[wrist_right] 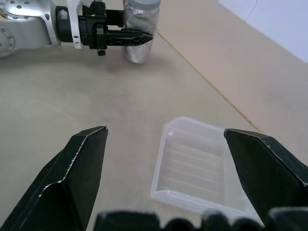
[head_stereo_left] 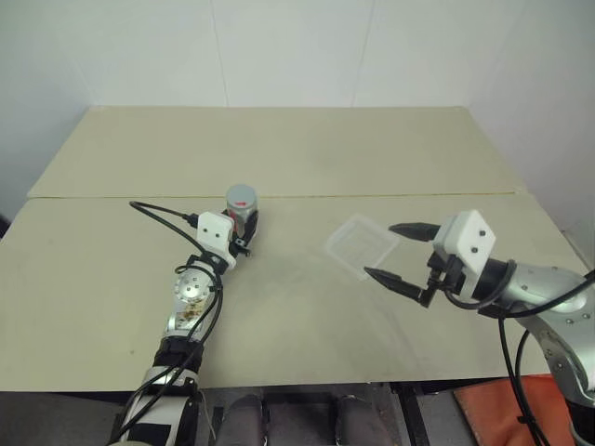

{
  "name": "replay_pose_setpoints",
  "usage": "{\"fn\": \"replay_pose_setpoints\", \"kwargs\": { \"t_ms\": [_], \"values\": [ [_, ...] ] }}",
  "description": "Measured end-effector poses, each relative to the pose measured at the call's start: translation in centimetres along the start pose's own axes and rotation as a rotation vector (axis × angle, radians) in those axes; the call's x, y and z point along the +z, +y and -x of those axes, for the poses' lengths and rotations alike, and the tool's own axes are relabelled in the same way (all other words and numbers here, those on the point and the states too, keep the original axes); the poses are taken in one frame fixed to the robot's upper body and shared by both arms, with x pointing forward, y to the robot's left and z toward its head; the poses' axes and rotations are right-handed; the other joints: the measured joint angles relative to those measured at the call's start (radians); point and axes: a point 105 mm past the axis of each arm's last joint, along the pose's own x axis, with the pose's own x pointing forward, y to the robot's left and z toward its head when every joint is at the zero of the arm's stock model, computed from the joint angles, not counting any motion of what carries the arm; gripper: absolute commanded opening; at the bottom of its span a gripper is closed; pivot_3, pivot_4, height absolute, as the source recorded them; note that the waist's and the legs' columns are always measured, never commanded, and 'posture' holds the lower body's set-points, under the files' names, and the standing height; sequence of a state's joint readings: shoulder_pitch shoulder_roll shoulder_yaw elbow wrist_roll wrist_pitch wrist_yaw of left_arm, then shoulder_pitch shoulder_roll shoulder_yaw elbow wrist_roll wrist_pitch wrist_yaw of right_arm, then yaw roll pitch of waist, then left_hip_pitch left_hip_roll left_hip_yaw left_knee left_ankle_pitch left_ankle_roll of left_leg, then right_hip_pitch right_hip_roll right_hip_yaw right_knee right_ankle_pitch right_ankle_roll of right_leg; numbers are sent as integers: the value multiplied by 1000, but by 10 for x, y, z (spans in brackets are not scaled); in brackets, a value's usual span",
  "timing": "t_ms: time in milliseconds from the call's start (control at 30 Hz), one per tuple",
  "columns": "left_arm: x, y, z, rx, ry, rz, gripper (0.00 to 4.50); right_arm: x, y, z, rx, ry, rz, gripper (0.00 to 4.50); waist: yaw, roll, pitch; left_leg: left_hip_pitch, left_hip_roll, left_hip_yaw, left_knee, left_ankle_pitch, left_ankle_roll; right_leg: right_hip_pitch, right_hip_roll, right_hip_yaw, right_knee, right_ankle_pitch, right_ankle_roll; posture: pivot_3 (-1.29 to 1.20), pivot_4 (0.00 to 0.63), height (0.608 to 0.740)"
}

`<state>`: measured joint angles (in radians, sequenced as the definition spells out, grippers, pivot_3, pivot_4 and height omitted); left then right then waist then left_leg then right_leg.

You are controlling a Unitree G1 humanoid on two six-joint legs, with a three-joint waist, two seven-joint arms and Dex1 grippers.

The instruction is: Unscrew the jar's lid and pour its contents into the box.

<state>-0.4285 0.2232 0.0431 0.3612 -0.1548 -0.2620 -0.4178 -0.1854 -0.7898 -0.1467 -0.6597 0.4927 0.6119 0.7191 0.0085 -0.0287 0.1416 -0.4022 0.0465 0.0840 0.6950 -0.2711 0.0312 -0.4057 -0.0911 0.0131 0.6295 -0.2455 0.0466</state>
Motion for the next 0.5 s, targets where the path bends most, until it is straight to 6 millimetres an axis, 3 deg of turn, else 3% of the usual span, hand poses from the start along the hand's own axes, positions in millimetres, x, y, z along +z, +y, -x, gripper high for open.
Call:
{"fn": "replay_pose_setpoints", "kwargs": {
  "t_ms": [167, 333, 500],
  "values": [
    [35, -27, 12, -278, 22, 117, 1997, 22, 3, -13, -18, -98, -26, 4500, -3, 0, 0, 1, 1, 0, 0, 0, -1, 0, 1, 0, 1, 0, 0, 0, 150, 740],
    [47, -61, 33, -597, 149, 231, 1997, 34, 10, -32, -20, -161, -87, 4500, -7, 1, 0, 2, 1, 0, 0, 0, -1, 1, 0, 0, 1, 0, 0, 0, 150, 740],
    [46, -82, 36, -720, 202, 283, 1997, 44, 15, -44, -32, -218, -142, 4500, -4, 1, 0, 0, 0, 0, 0, 0, 0, 0, 1, 0, 0, 0, 0, 0, 150, 740]
  ]
}}
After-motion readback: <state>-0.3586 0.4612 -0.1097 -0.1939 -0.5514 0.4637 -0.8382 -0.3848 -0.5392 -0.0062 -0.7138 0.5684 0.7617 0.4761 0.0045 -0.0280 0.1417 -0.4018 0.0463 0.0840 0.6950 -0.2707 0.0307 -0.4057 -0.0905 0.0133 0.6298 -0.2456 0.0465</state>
